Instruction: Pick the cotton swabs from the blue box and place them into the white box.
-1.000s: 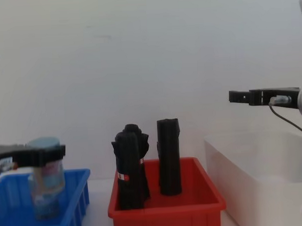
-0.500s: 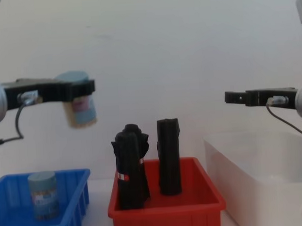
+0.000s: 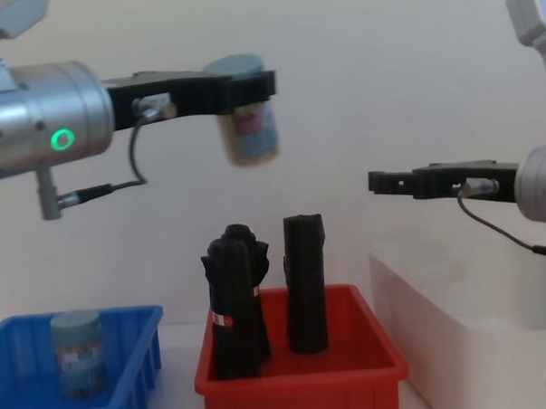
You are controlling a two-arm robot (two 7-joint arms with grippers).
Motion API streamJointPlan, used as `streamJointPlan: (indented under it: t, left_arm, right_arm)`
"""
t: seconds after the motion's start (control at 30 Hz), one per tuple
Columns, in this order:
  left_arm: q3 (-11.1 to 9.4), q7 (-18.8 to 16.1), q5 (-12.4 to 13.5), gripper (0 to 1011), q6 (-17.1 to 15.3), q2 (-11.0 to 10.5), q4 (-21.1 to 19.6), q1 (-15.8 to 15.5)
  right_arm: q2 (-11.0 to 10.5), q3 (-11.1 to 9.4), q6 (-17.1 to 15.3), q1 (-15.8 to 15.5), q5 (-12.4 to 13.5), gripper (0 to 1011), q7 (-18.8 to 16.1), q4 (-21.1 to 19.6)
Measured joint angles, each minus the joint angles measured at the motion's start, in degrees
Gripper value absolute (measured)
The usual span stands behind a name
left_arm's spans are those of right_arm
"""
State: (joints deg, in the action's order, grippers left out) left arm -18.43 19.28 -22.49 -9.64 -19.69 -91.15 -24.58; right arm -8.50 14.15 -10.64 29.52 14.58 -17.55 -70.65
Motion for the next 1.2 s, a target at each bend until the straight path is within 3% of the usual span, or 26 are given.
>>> streamJointPlan:
  t: [0.47, 0.7, 1.0, 1.2]
  left_arm:
    - [-2.4, 4.2, 1.0, 669, 0.9, 4.0, 2.9, -3.4]
    - [-2.9, 5.0, 1.3, 669, 1.0, 4.8, 3.6, -4.2]
    - [-3.3, 5.9, 1.4, 669, 1.3, 5.7, 4.6, -5.0]
    - [-3.7, 6.3, 1.5, 669, 1.4, 6.2, 5.2, -5.5]
  right_arm:
    - [-0.6, 0.8, -0.3, -0.2, -0.7, 1002, -8.8, -0.5]
    - [-0.8, 0.9, 1.8, 0.2, -2.4, 1002, -9.0, 0.7]
    - [-1.1, 0.8, 7.3, 1.0, -6.3, 1001, -7.5, 3.2]
    - [-1.4, 0.9, 10.3, 1.5, -8.7, 1001, -8.7, 4.6]
